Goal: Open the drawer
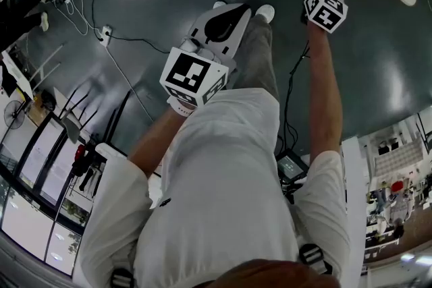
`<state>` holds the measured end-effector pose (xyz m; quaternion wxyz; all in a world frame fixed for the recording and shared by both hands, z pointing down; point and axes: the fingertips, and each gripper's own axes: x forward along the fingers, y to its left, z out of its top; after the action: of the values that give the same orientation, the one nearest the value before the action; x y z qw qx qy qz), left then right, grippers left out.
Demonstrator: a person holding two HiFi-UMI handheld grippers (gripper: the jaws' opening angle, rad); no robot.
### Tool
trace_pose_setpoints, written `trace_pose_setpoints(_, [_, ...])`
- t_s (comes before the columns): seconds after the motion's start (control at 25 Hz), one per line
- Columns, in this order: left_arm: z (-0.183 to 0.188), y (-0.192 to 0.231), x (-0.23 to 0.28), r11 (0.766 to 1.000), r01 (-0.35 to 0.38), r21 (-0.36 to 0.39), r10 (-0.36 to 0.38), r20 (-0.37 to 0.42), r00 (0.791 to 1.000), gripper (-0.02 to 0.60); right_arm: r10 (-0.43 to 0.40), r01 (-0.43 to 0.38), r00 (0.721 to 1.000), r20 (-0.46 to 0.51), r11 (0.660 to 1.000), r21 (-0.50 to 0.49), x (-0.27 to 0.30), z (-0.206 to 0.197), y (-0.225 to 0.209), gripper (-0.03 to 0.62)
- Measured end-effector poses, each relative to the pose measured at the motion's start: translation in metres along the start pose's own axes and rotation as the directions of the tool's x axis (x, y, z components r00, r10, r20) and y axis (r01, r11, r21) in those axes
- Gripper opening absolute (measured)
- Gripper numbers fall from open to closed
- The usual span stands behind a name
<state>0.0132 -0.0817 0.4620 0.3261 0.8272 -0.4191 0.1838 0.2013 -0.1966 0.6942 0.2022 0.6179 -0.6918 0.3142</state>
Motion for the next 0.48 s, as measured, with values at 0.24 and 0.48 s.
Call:
trace_pose_setpoints(0.24, [-0.001, -0.001, -0.004, 1.000, 0.013, 0.006, -0.013, 0.000, 1.000, 0.009, -0.001, 0.001, 1.000, -0.011, 1.000, 0.002, -0.017, -0.014, -0.003, 0.135])
trace_pose_setpoints(0.48, [-0.001, 0.002, -0.015, 1.000, 0.026, 0.012, -0.026, 0.002, 1.000, 0.009, -0.012, 0.013, 1.000, -0.019, 1.000, 0.008, -0.033, -0.027, 0.003, 0.135])
